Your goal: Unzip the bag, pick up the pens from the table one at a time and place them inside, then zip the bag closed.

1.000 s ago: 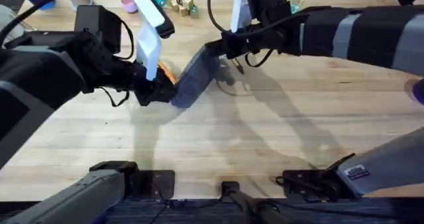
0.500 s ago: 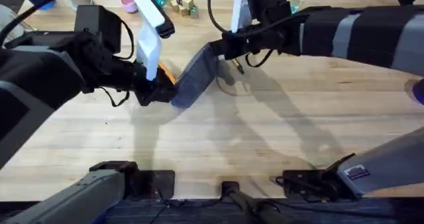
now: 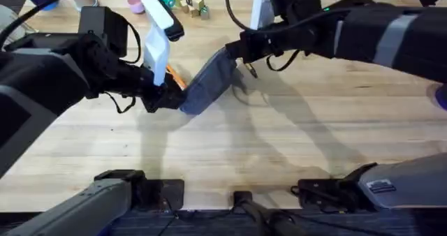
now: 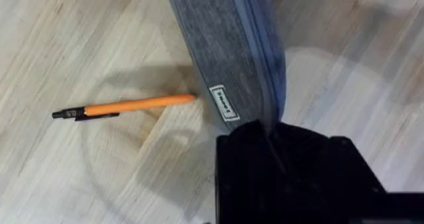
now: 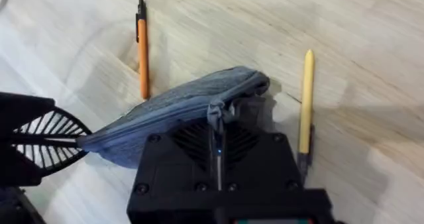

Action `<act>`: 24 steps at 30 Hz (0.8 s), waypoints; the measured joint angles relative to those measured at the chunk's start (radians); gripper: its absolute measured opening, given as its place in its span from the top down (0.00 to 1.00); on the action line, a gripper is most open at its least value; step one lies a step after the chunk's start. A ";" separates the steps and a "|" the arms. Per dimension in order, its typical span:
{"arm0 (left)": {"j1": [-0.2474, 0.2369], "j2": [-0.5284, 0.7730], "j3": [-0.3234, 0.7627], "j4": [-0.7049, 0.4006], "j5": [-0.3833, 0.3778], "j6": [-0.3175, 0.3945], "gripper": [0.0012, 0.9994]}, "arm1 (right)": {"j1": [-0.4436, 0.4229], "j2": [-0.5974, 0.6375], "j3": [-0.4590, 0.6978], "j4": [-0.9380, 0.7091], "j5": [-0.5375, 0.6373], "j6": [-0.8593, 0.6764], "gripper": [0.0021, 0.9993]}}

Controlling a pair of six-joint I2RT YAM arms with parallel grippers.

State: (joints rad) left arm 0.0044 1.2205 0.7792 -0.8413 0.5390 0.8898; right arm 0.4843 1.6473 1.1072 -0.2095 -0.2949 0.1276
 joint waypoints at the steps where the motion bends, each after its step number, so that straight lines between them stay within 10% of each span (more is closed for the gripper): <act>1: 0.000 0.000 0.000 0.000 0.000 0.000 0.96 | 0.000 -0.009 0.000 -0.009 0.001 0.000 0.97; 24: 0.000 0.000 0.000 0.003 0.019 0.000 0.96 | -0.095 -0.134 -0.003 -0.192 -0.145 0.000 0.97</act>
State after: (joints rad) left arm 0.0040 1.2205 0.7792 -0.8387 0.5579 0.8898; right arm 0.3894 1.5135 1.1038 -0.4018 -0.4402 0.1280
